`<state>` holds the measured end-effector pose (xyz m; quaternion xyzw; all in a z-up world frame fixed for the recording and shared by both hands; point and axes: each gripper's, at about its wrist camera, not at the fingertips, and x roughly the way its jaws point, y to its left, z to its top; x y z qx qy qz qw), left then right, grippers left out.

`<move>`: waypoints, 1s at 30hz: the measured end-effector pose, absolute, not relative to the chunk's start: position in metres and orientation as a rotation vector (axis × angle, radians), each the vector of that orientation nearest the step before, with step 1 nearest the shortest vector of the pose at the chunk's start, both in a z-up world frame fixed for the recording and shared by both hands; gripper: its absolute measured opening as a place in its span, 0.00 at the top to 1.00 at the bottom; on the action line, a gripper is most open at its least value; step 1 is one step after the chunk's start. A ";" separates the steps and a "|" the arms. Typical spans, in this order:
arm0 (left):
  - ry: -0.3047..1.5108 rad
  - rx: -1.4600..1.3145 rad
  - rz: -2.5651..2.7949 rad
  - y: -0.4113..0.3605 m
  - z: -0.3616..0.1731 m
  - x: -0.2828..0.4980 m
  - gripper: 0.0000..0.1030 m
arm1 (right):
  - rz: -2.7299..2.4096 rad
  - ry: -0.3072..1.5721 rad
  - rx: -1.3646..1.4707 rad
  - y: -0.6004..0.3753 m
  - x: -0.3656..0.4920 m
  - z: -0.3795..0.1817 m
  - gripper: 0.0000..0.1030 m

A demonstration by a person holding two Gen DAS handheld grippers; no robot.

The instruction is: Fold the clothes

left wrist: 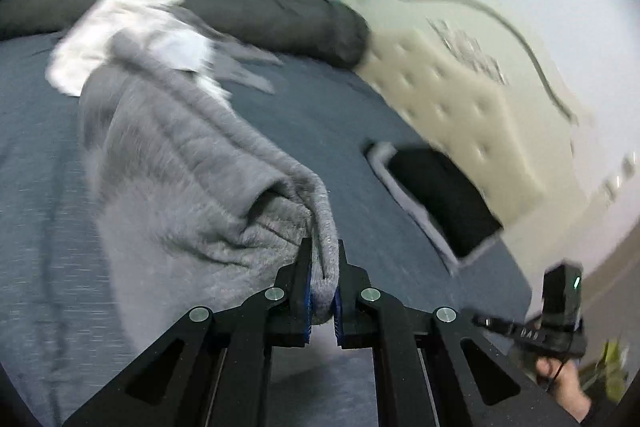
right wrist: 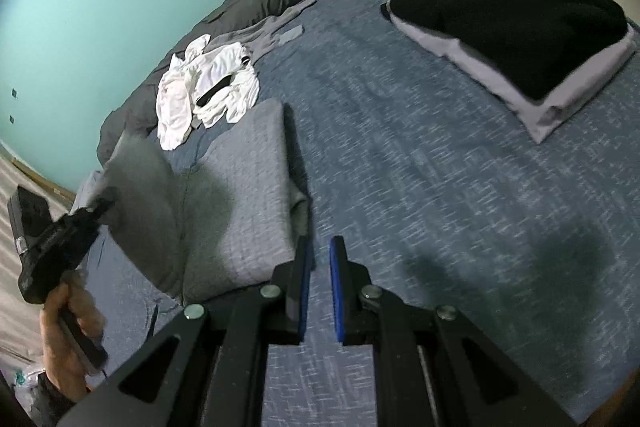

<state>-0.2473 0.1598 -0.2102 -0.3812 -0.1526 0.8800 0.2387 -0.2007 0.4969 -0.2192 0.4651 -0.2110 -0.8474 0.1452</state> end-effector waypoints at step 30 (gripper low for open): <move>-0.273 -1.298 2.499 0.095 -0.282 -0.213 0.54 | -2.118 -0.570 1.558 0.403 -0.270 -0.249 0.47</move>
